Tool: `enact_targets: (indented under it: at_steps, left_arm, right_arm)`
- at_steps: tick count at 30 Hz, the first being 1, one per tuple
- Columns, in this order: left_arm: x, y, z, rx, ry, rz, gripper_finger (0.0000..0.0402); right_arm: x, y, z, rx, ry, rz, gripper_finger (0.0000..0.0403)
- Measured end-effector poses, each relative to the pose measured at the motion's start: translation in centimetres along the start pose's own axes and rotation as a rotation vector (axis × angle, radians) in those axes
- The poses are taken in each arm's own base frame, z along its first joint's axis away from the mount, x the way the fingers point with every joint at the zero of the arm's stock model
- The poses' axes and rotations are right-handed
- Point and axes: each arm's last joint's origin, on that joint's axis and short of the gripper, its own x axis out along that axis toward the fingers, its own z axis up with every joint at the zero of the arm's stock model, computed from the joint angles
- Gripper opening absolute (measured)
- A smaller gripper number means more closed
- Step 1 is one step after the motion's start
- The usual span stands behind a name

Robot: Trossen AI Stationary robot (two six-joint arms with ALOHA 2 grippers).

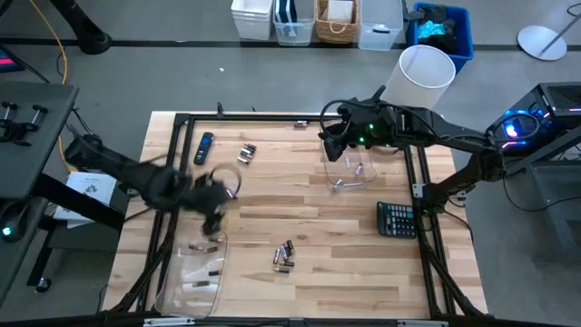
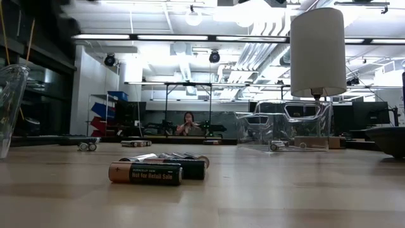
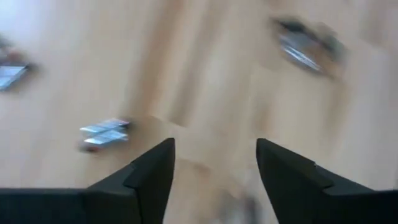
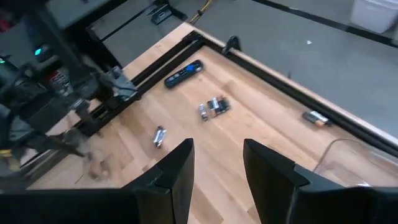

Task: Sort batteries
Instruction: Put the silver battery into the right transparent bin

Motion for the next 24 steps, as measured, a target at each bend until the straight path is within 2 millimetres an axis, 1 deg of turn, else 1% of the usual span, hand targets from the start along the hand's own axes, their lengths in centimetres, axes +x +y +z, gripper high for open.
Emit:
enact_targets:
  at_steps: [2,5,8,10,13,15,17,19,21,24]
  left_arm:
    - [0.9,2.2,1.5,-0.113,0.001,0.071,0.0231]
    - [2.3,5.2,3.2,-0.249,0.033,0.104,0.0238]
    - [4.1,7.6,4.1,-0.325,0.139,0.094,0.0239]
    - [5.6,8.9,4.5,-0.44,0.206,0.107,0.0237]
    - [8.0,10.2,4.9,-0.646,0.287,0.141,0.0234]
    - [9.2,10.4,4.8,-0.782,0.332,0.18,0.0233]
    - [10.0,10.2,4.8,-0.899,0.35,0.216,0.0232]
    - [10.4,9.5,4.9,-0.983,0.327,0.233,0.0232]
    - [10.5,8.7,5.0,-1.021,0.289,0.252,0.0232]
    - [10.5,7.9,4.6,-1.085,0.232,0.327,0.0232]
  right_arm:
    - [0.2,-0.7,0.4,-0.004,-0.008,-0.022,0.0134]
    - [0.5,-2.0,1.1,-0.02,-0.017,-0.058,0.0134]
    - [1.1,-3.5,1.9,-0.058,-0.003,-0.065,0.0134]
    - [1.6,-4.4,2.3,-0.077,0.014,-0.063,0.0134]
    - [2.8,-5.4,2.6,-0.127,0.046,-0.066,0.0134]
    - [3.8,-5.9,2.7,-0.161,0.071,-0.068,0.0134]
    - [4.8,-6.2,2.6,-0.206,0.099,-0.064,0.0134]
    - [5.8,-6.5,2.6,-0.237,0.124,-0.068,0.0134]
    - [6.8,-6.7,2.4,-0.245,0.147,-0.074,0.0134]
    - [7.8,-7.1,2.3,-0.239,0.172,-0.072,0.0134]
